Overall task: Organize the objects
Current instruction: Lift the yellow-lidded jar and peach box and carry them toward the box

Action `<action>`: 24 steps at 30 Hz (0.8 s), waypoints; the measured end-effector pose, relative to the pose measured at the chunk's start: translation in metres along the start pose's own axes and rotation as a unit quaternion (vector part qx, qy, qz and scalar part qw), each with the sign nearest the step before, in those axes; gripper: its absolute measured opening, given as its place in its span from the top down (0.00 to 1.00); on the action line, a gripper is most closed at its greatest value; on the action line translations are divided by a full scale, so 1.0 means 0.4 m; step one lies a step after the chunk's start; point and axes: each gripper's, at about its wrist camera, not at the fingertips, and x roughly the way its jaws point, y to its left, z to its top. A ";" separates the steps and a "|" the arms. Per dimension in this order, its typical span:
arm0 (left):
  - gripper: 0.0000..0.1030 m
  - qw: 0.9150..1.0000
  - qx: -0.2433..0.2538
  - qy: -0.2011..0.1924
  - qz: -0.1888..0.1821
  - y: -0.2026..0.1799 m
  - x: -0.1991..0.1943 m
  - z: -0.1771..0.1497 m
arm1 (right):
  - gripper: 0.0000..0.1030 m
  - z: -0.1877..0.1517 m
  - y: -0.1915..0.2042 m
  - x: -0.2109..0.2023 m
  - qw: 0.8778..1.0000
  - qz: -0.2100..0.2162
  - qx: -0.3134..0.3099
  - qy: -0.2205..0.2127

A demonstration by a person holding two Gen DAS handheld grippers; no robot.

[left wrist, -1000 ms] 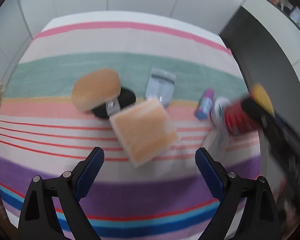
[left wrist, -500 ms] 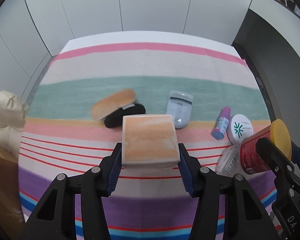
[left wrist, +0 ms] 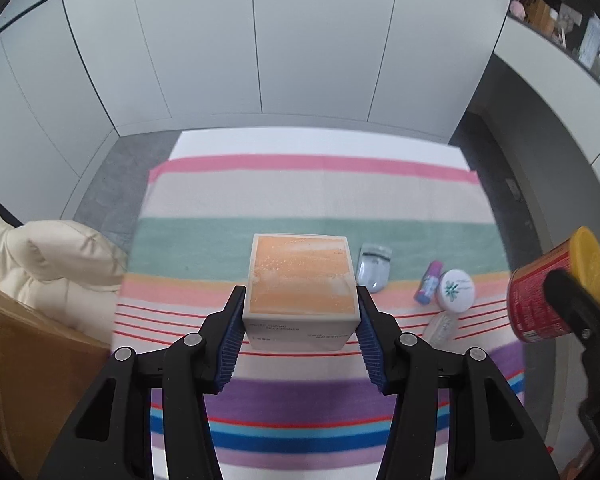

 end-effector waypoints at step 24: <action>0.49 0.996 0.007 -0.084 0.010 0.087 -0.431 0.048 | 0.42 0.132 0.126 -0.308 0.999 0.027 -0.026 -0.033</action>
